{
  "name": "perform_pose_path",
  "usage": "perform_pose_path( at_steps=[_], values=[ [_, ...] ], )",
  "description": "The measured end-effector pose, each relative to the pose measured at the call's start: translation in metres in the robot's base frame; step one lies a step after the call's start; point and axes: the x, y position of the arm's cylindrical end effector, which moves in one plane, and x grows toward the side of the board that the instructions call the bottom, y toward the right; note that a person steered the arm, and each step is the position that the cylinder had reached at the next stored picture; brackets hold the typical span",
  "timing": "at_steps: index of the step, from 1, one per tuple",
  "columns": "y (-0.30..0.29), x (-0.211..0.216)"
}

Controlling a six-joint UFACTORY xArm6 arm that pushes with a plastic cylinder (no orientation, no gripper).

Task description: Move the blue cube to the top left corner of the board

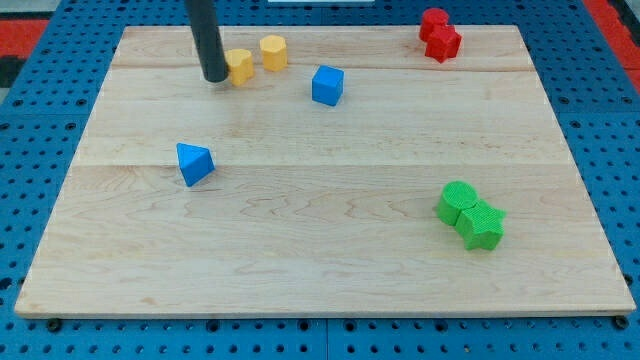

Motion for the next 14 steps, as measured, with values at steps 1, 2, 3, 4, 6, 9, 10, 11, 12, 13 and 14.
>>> perform_pose_path(
  at_steps=[1,2,3,4,6,9,10,11,12,13,14],
  values=[
    [0.025,-0.014],
    [0.056,-0.033],
    [0.085,-0.032],
    [0.141,-0.027],
    [0.154,0.017],
    [0.011,0.052],
    [-0.034,0.072],
    [-0.054,0.087],
    [-0.076,0.106],
    [-0.109,0.084],
    [-0.112,0.043]
  ],
)
